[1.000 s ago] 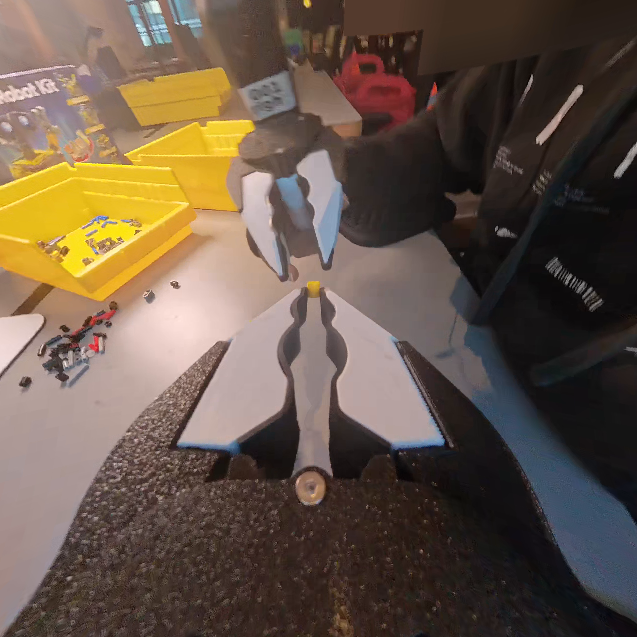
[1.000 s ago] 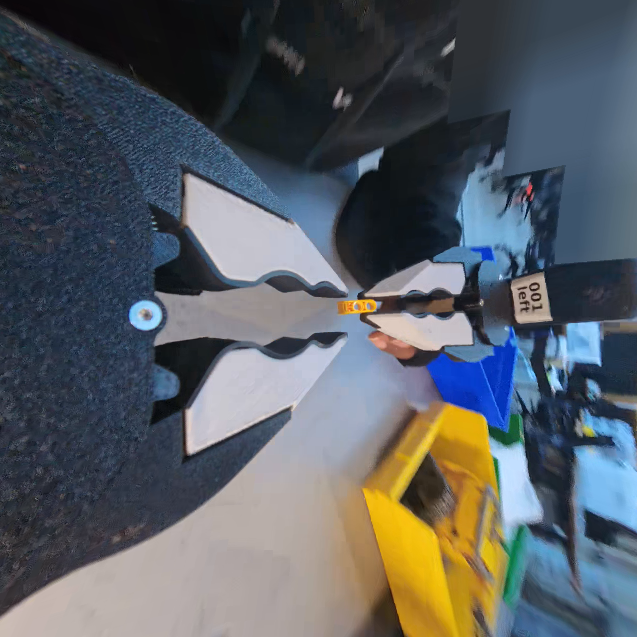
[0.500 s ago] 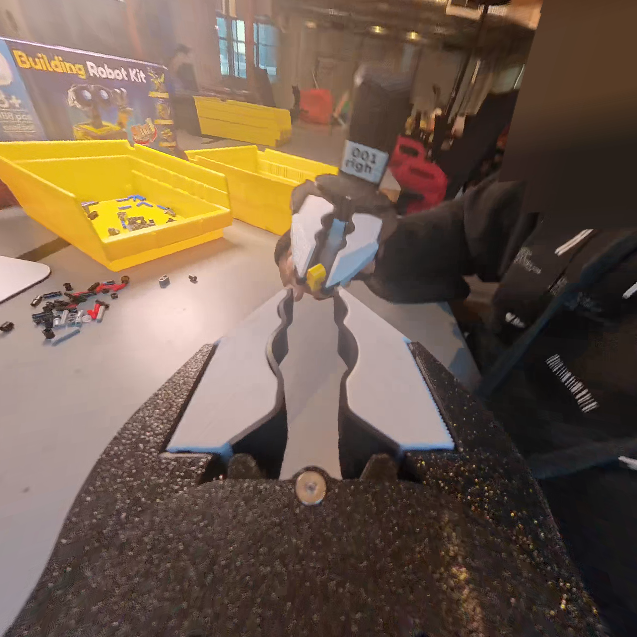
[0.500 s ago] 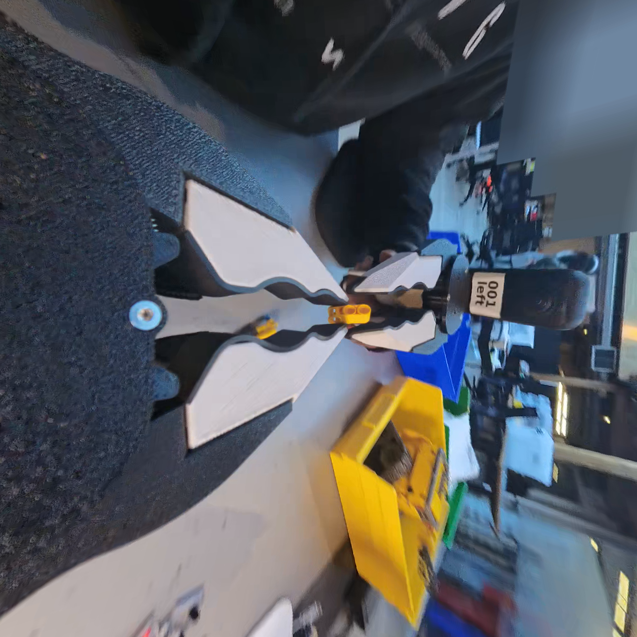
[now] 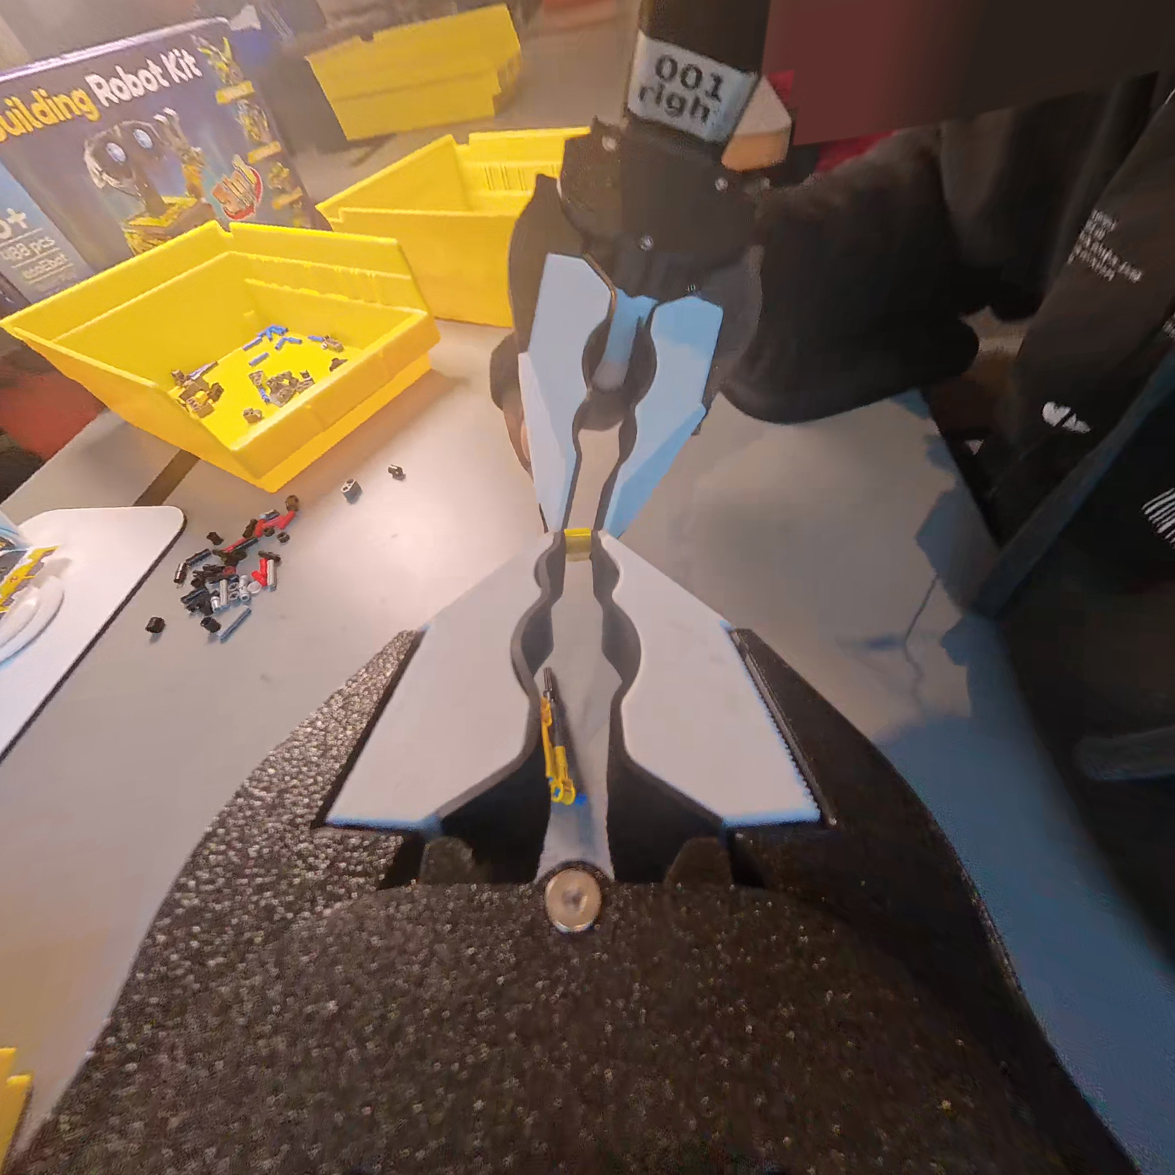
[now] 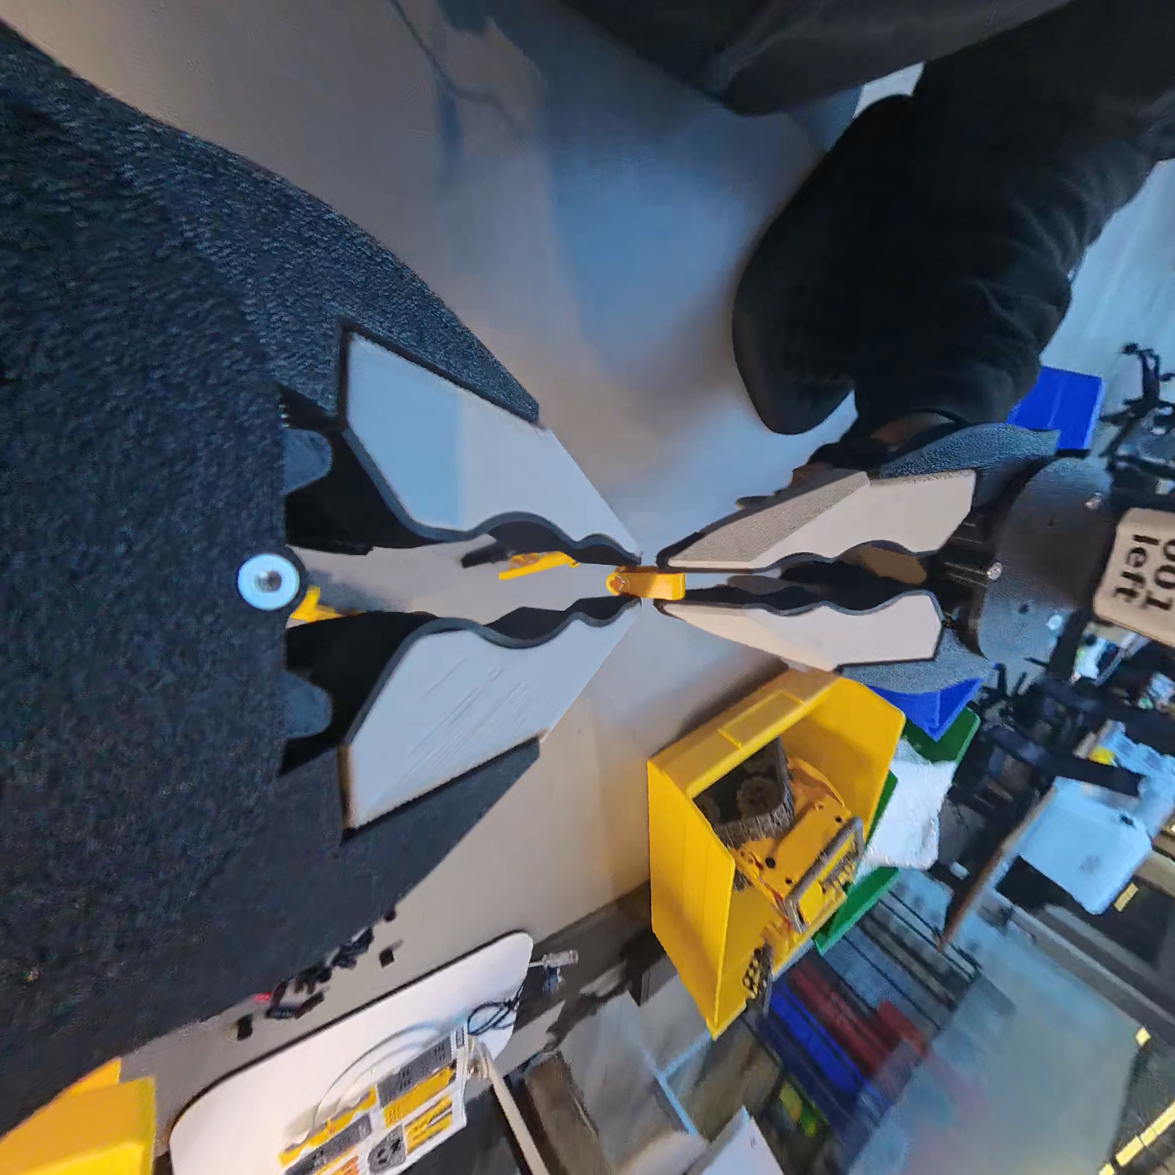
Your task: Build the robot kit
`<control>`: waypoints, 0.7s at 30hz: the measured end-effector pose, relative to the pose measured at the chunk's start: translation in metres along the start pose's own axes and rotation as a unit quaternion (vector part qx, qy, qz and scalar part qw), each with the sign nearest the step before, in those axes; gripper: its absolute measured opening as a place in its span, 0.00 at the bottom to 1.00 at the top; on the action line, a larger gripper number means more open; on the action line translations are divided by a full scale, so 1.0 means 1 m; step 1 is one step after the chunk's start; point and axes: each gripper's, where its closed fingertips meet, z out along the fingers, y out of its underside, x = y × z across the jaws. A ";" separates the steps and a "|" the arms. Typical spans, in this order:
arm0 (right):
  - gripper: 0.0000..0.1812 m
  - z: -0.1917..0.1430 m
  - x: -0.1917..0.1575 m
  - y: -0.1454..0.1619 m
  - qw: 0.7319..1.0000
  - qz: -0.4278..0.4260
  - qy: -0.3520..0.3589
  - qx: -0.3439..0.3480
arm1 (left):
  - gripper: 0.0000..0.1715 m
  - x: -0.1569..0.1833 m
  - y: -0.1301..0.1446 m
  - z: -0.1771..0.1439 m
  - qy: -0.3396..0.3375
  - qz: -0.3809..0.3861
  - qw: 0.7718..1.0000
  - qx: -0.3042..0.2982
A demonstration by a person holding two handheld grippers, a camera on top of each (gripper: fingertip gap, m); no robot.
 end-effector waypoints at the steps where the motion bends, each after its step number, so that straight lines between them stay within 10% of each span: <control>1: 0.05 0.001 -0.002 0.003 1.000 -0.003 -0.011 -0.012 | 0.04 0.002 0.003 0.001 0.001 0.011 1.000 -0.012; 15: 0.04 0.003 -0.012 0.018 0.997 0.043 -0.058 -0.002 | 0.09 0.003 0.020 0.006 -0.014 0.048 0.998 -0.050; 21: 0.04 -0.026 0.025 0.036 0.994 0.105 -0.006 0.011 | 0.16 -0.007 0.084 0.000 -0.071 0.081 0.977 -0.183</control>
